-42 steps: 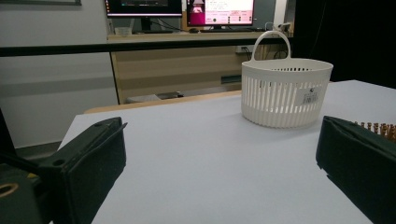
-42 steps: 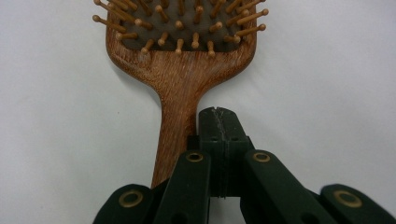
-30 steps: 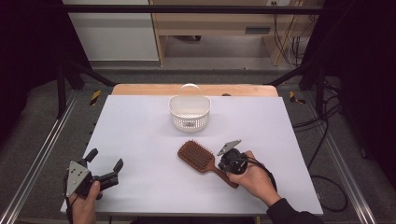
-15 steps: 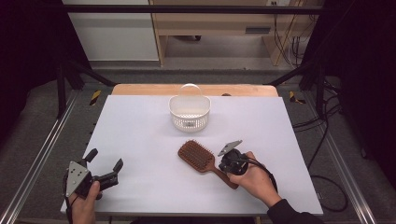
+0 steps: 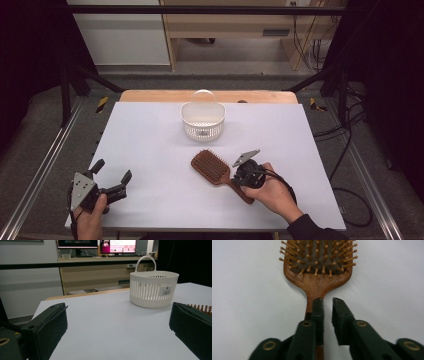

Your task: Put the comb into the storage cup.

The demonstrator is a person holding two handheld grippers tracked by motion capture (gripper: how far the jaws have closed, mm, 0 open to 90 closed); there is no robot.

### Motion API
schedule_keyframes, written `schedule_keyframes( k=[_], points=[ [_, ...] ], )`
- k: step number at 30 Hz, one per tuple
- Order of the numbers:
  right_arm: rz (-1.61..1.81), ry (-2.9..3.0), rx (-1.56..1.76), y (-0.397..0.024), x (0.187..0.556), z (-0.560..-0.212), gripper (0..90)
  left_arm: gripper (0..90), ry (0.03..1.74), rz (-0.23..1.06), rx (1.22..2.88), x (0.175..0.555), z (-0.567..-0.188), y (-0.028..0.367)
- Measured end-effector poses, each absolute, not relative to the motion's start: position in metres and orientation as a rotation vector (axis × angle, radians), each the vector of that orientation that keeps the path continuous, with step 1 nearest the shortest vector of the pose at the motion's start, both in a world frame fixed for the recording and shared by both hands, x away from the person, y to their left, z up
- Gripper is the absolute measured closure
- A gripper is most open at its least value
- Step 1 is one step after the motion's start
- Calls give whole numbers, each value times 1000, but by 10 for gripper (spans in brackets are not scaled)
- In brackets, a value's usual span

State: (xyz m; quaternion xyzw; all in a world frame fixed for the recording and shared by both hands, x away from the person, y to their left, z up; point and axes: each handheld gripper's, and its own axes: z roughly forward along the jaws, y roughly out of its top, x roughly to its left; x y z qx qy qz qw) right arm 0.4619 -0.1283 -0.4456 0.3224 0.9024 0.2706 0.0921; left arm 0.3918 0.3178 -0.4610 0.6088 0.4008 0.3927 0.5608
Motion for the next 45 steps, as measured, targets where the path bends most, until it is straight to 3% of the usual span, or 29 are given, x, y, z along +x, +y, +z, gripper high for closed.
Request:
schedule_keyframes(
  k=[1, 3, 6, 8, 11, 12, 13, 14, 19, 35, 45],
  points=[
    [814, 2684, 977, -127, 462, -444, 681, 17, 944, 925, 1435, 392, -461, 318],
    [815, 2684, 982, -126, 462, -443, 649, 17, 944, 925, 1435, 392, -461, 318],
    [807, 2695, 985, -122, 462, -441, 505, 17, 944, 924, 1435, 392, -461, 318],
    [806, 2696, 985, -121, 462, -441, 478, 17, 945, 923, 1436, 392, -461, 318],
    [792, 2690, 975, -117, 461, -442, 368, 17, 945, 922, 1436, 392, -461, 318],
    [778, 2688, 971, -114, 461, -444, 292, 17, 945, 922, 1436, 392, -461, 318],
    [778, 2688, 971, -114, 461, -444, 292, 17, 946, 922, 1436, 392, -461, 318],
    [758, 2689, 971, -112, 461, -446, 224, 17, 946, 921, 1436, 392, -461, 318],
    [733, 2699, 1009, -108, 462, -449, 92, 17, 947, 921, 1436, 392, -461, 318],
    [673, 2727, 981, -101, 463, -456, 93, 16, 947, 917, 1441, 393, -462, 318],
    [642, 2727, 996, -99, 466, -457, 271, 16, 947, 917, 1439, 393, -462, 318]
  ],
)
